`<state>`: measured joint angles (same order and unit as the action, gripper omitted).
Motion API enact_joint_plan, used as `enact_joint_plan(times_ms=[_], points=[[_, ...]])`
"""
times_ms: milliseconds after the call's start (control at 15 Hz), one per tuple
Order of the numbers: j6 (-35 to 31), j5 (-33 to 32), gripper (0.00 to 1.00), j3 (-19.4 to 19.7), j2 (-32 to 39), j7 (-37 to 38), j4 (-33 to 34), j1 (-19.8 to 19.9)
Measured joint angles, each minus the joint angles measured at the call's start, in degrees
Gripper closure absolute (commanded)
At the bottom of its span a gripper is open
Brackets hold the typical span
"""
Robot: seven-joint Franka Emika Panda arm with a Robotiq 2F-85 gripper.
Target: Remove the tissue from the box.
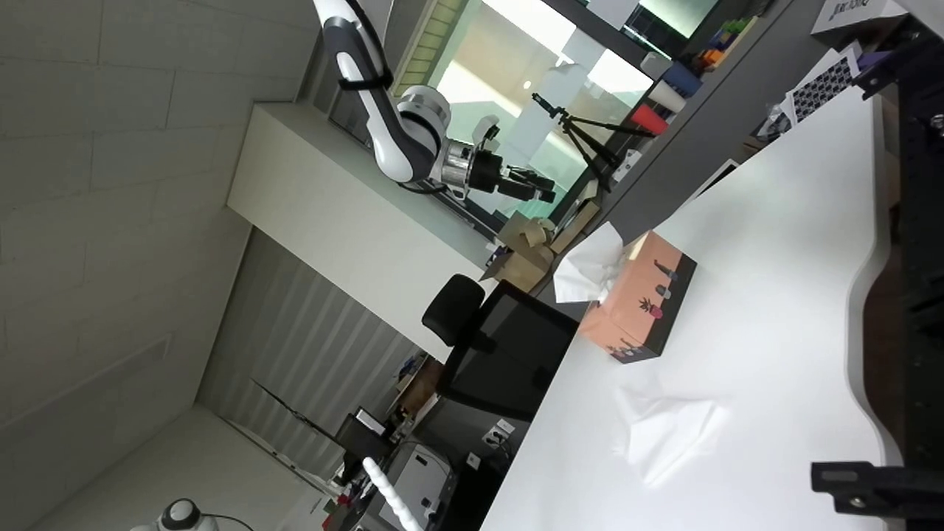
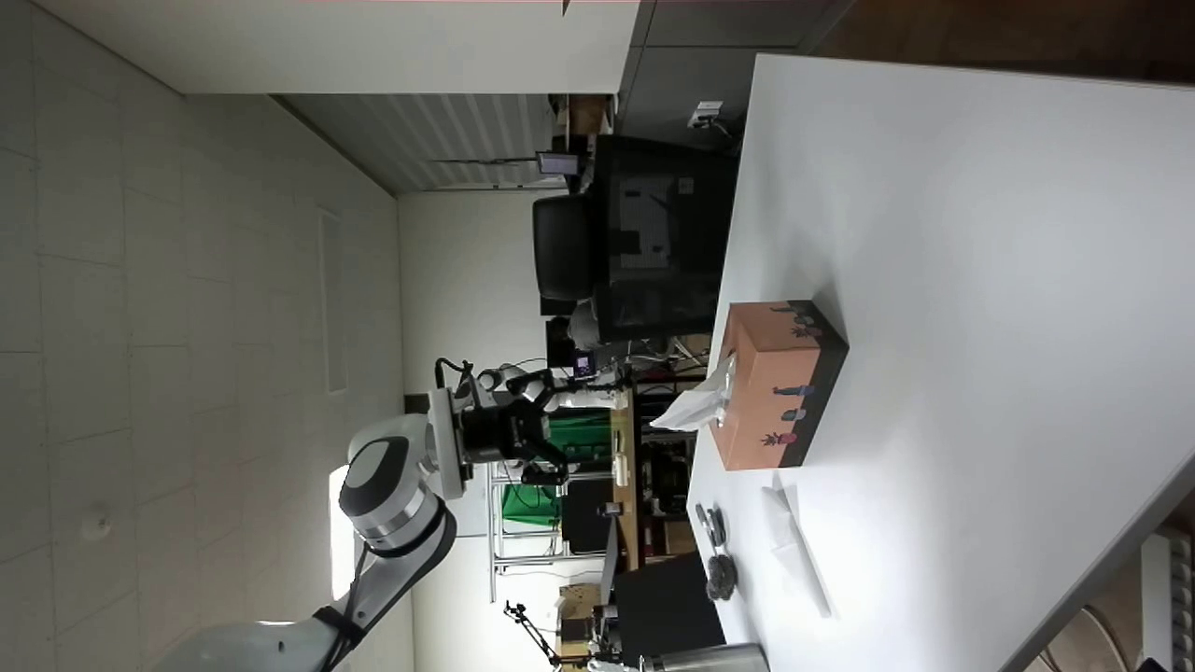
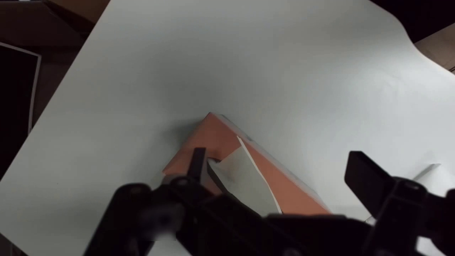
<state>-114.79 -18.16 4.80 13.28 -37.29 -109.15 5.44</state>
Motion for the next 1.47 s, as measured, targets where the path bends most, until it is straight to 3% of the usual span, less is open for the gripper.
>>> enact_joint_plan(times_ms=[400,533,1133,1333,1400,1467], points=[[-0.1,-0.2,0.0,-0.1,0.1,-0.2,0.0,0.0],[-1.0,-0.2,0.0,-0.5,0.6,-4.0,-0.1,0.0],[-14.1,0.0,0.0,-1.6,8.2,-17.1,-0.4,0.4],[-15.5,0.0,0.0,-2.1,10.5,-19.7,-0.2,0.4],[-15.5,0.1,0.04,-2.3,11.1,-20.3,-0.1,0.4],[-15.4,0.1,0.26,-2.5,11.7,-20.7,0.0,0.4]])
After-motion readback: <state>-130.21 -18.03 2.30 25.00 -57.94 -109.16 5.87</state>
